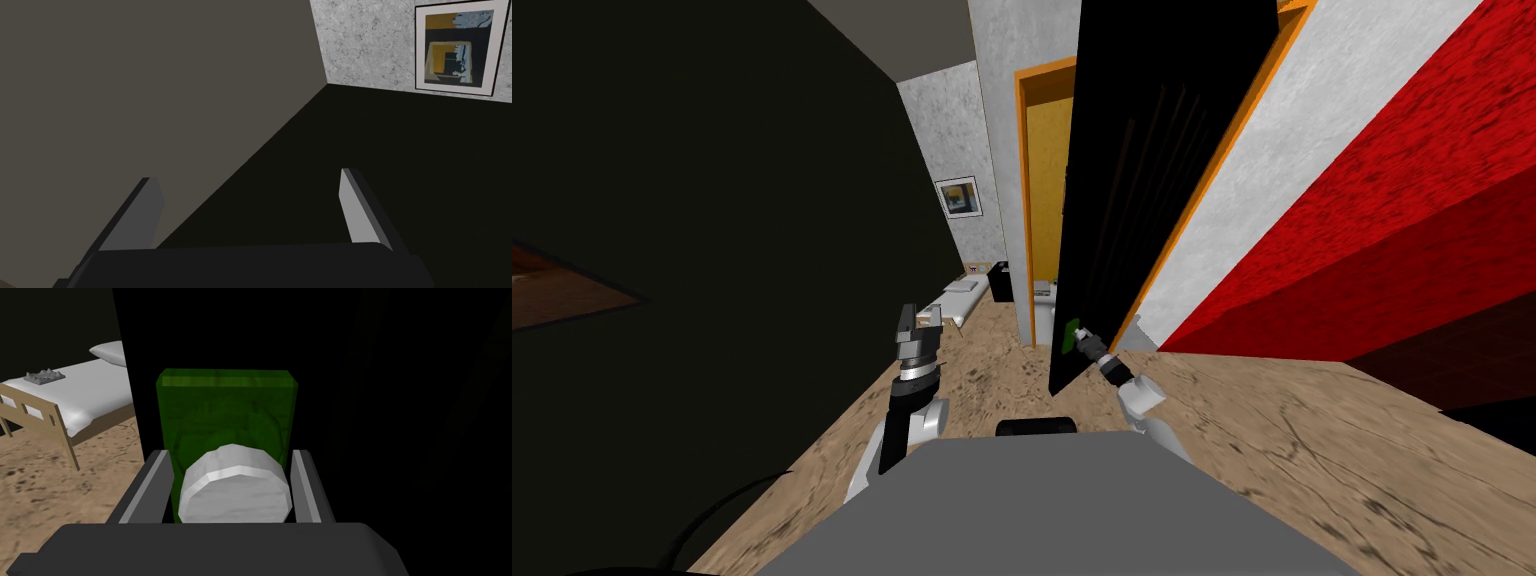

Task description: Pull the door open

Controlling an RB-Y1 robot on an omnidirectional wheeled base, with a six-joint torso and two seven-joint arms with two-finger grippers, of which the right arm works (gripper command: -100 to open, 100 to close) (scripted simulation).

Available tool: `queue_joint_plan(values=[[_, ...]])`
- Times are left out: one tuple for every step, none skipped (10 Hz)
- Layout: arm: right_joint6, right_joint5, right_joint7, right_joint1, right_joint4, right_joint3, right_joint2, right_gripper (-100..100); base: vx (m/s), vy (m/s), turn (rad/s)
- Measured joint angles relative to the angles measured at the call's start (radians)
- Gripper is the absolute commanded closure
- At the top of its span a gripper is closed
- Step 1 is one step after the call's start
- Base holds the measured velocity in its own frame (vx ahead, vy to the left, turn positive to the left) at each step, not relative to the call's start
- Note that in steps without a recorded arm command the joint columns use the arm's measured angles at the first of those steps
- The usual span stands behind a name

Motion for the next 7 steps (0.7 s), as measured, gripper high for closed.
queue_joint_plan(values=[[0.014, 0.002, -0.009, -0.003, 0.013, 0.004, -0.007, 100, -0.124, -0.135, 0.006], [0.027, 0.009, -0.023, -0.003, 0.019, 0.013, -0.017, 100, -0.12, -0.179, 0.025], [0.038, 0.018, -0.047, -0.005, 0.02, 0.026, -0.03, 100, -0.083, -0.171, 0.023], [0.045, 0.026, -0.062, -0.005, 0.016, 0.039, -0.032, 100, -0.065, -0.153, 0.037], [0.053, 0.035, -0.08, -0.007, 0.013, 0.051, -0.04, 100, -0.074, -0.169, 0.059], [0.069, 0.039, -0.096, -0.011, 0.016, 0.061, -0.05, 100, -0.055, -0.175, 0.061], [0.082, 0.048, -0.117, -0.01, 0.012, 0.075, -0.059, 100, -0.052, -0.197, 0.09]])
